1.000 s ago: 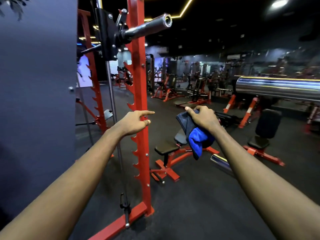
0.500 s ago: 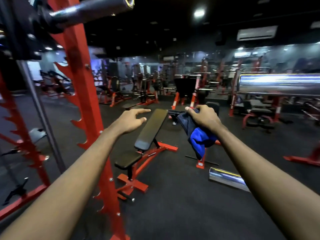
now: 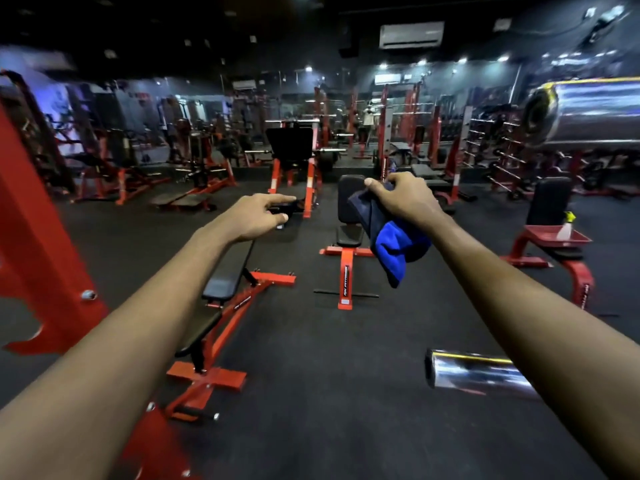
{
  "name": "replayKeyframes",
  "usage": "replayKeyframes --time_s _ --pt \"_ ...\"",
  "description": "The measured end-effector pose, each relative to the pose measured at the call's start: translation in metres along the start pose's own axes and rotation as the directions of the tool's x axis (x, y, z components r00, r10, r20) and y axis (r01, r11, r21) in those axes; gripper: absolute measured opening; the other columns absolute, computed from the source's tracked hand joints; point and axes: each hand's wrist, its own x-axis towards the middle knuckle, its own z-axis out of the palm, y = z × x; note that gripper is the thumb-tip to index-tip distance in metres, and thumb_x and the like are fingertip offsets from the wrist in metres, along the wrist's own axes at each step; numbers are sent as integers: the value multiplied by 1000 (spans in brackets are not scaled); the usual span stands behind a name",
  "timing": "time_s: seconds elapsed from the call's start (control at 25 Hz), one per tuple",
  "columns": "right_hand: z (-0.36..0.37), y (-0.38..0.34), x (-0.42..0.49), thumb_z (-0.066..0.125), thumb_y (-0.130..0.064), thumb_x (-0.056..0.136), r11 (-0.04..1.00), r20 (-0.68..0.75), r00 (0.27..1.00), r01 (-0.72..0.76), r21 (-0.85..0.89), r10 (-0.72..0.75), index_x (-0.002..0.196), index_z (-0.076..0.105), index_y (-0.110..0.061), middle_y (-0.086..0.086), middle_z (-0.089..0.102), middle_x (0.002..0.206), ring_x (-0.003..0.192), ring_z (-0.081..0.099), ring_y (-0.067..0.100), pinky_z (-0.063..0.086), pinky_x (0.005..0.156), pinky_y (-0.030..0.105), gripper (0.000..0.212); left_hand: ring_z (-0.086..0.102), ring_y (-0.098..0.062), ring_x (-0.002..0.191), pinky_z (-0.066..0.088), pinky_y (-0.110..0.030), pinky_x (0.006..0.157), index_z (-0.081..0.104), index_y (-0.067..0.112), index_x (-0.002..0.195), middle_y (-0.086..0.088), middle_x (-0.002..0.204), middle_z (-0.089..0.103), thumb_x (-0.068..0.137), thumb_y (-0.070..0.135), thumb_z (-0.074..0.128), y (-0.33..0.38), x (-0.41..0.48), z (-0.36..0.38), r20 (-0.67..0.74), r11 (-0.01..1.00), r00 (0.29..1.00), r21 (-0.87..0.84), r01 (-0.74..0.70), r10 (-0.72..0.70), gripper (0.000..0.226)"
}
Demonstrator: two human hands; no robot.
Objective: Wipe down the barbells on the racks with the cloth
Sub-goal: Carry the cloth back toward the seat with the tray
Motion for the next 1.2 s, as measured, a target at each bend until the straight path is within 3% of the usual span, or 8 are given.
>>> replayKeyframes --time_s 0.2,0.36,0.48,0.64,0.76,1.0,1.2 --pt "15 24 47 52 -67 94 997 -26 998 -55 -59 54 70 50 -13 3 55 69 84 61 35 42 70 36 59 55 -25 128 41 -25 98 53 43 139 -5 140 59 95 34 61 -22 68 8 -19 1000 999 -1 -31 31 46" --pt "29 42 75 52 -66 95 991 -31 997 -68 -112 65 73 53 -13 3 56 70 84 61 35 42 69 36 58 57 -27 125 41 -26 99 52 43 140 -9 140 58 94 33 61 -36 118 23 -19 998 998 -26 -56 56 48" --pt "34 57 98 53 -66 94 983 -60 992 -117 -140 110 68 48 -15 3 55 68 83 61 35 42 68 37 58 52 -28 130 36 -35 112 51 39 142 -9 144 55 96 30 61 -42 154 41 8 995 996 -48 -92 92 48" --pt "39 77 131 51 -69 93 970 -101 984 -165 -179 148 73 52 -13 5 59 73 86 62 37 44 71 38 59 57 -29 118 39 -29 100 52 40 141 -11 139 59 96 30 60 -44 208 57 9 984 988 -87 -155 157 47" --pt "43 93 159 51 -69 94 955 -149 970 -222 -197 194 72 52 -14 3 56 72 86 60 35 42 71 37 59 54 -27 126 33 -23 96 51 42 141 -4 144 55 96 30 59 -42 262 69 25 965 971 -122 -233 237 47" --pt "46 127 201 52 -70 94 918 -230 924 -349 -187 304 78 57 -10 4 59 73 85 63 34 44 70 37 63 60 -27 113 41 -30 92 49 44 142 -10 133 60 97 32 58 -30 356 106 116 926 926 -167 -339 360 48" --pt "36 166 222 61 -81 80 877 -290 881 -437 -199 374 67 45 -16 0 53 68 76 59 29 40 66 35 68 51 -27 131 37 -31 104 50 44 141 -7 146 53 96 34 60 -6 424 153 182 882 868 -197 -429 463 47"
